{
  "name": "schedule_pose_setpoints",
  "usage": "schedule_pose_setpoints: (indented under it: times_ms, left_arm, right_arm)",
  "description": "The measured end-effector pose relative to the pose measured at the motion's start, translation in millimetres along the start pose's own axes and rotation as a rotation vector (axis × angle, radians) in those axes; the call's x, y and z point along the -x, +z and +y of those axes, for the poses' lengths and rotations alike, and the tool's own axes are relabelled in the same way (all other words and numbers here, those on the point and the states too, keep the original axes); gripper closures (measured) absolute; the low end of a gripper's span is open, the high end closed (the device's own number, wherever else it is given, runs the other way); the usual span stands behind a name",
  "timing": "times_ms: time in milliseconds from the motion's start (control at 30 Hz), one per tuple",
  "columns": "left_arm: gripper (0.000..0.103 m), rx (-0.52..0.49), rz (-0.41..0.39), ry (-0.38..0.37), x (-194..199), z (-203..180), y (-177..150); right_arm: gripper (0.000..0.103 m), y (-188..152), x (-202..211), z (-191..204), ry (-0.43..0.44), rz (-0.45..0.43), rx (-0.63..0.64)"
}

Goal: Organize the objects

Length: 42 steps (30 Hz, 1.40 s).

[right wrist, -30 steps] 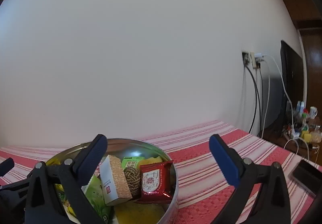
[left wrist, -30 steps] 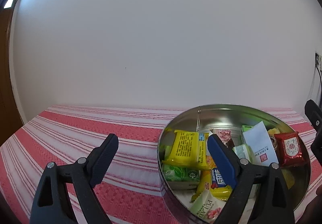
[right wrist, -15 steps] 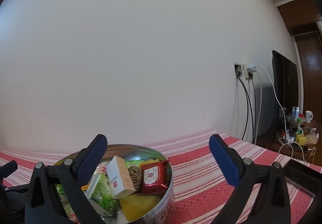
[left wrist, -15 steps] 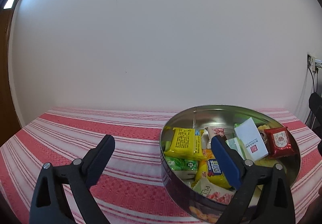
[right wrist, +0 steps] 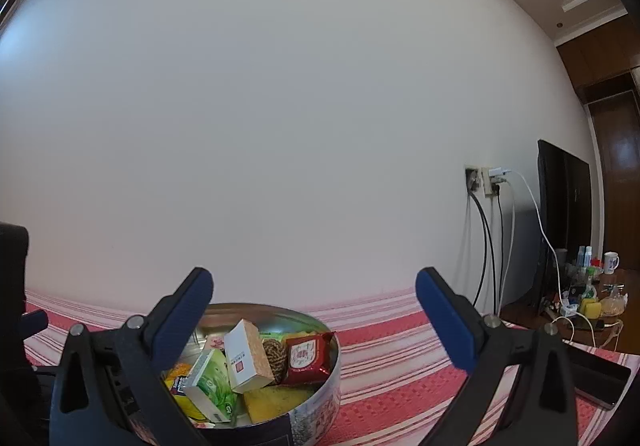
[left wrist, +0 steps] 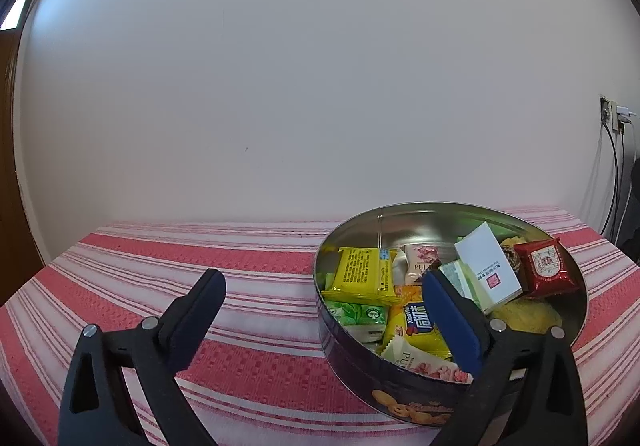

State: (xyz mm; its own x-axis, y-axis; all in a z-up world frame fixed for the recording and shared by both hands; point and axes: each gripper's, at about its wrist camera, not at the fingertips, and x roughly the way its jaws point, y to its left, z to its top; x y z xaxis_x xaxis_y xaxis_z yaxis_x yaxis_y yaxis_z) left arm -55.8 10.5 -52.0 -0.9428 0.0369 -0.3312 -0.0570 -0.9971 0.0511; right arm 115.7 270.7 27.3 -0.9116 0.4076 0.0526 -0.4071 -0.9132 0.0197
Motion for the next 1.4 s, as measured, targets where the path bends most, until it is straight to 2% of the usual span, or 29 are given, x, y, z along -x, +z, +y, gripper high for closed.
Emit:
schedule_pose_setpoints:
  times_ms: [1033,1400]
  left_arm:
    - [0.003,-0.005,-0.018,0.009,-3,-3,-7]
    - [0.003,-0.011,0.003,0.025,-12,-2,-6]
  right_arm:
    - [0.000,2,5,-13,0.000,-0.018,-0.029]
    - [0.000,2,6,-14,-0.003,-0.022,-0.035]
